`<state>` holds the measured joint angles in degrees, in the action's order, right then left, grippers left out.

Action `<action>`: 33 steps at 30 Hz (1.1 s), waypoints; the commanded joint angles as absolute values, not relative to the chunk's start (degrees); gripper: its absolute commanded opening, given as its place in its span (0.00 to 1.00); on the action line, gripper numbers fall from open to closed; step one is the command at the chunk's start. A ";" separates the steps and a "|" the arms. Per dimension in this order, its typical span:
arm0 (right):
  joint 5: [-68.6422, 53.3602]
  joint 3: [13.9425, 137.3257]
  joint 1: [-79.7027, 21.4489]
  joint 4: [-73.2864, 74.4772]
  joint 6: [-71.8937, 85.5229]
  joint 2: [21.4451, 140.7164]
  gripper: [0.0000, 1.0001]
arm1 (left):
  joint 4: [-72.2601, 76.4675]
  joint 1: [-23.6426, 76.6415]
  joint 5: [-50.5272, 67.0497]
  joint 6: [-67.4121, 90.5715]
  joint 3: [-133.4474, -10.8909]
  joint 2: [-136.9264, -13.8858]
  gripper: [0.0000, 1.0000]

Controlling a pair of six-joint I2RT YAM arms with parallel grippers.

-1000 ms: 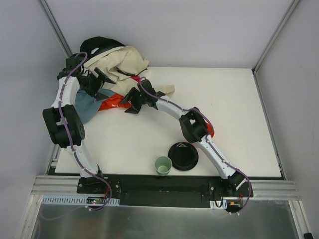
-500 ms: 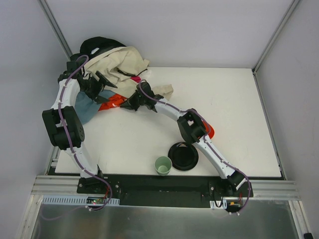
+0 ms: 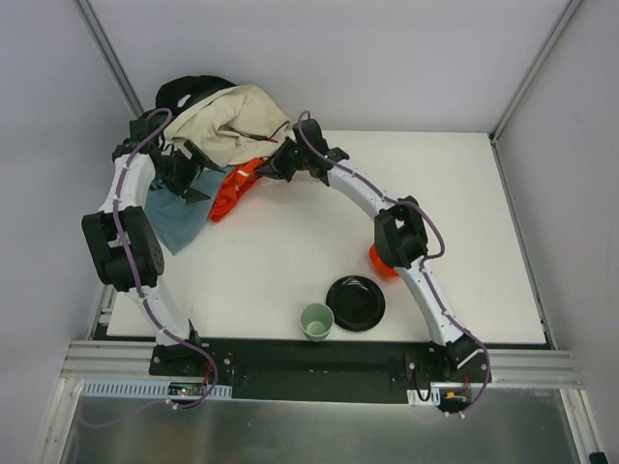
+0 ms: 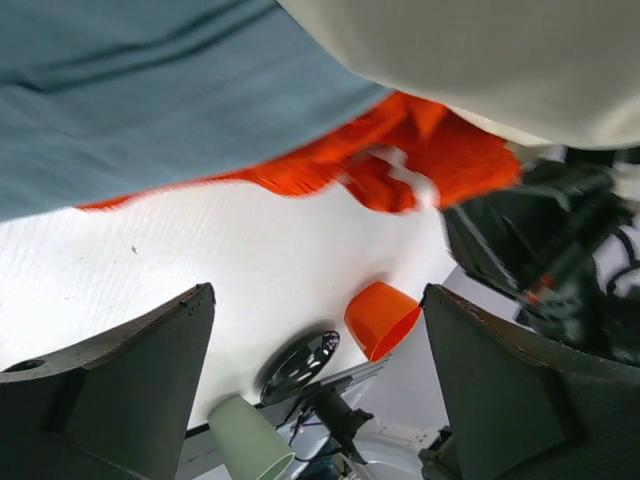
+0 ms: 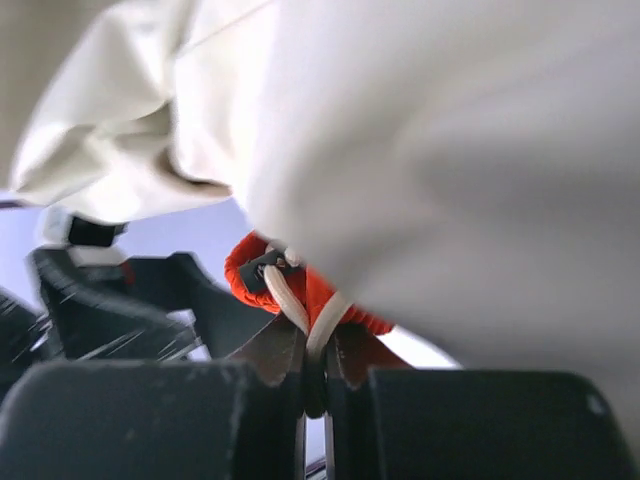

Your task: Pick out a specific cloth from the pile

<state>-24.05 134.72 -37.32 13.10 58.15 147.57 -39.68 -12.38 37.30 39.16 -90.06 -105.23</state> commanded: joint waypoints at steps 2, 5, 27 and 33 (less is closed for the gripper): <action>-27.33 141.15 -36.47 12.74 52.48 135.01 0.01 | -39.99 -13.27 32.88 39.64 -92.37 -107.74 0.85; -29.79 140.63 -36.48 13.53 49.67 130.97 0.01 | -40.08 -13.71 32.78 40.16 -94.65 -111.26 0.85; -38.94 144.23 -22.25 6.77 46.93 110.14 0.01 | -40.52 -16.43 28.65 39.55 -95.36 -122.17 0.85; -36.57 143.53 -13.99 5.80 46.93 104.95 0.01 | -40.61 -16.44 28.48 39.11 -94.57 -122.08 0.85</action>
<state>-36.93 139.44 -18.15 14.59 46.11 113.23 -39.48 -15.49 30.83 39.59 -95.31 -120.99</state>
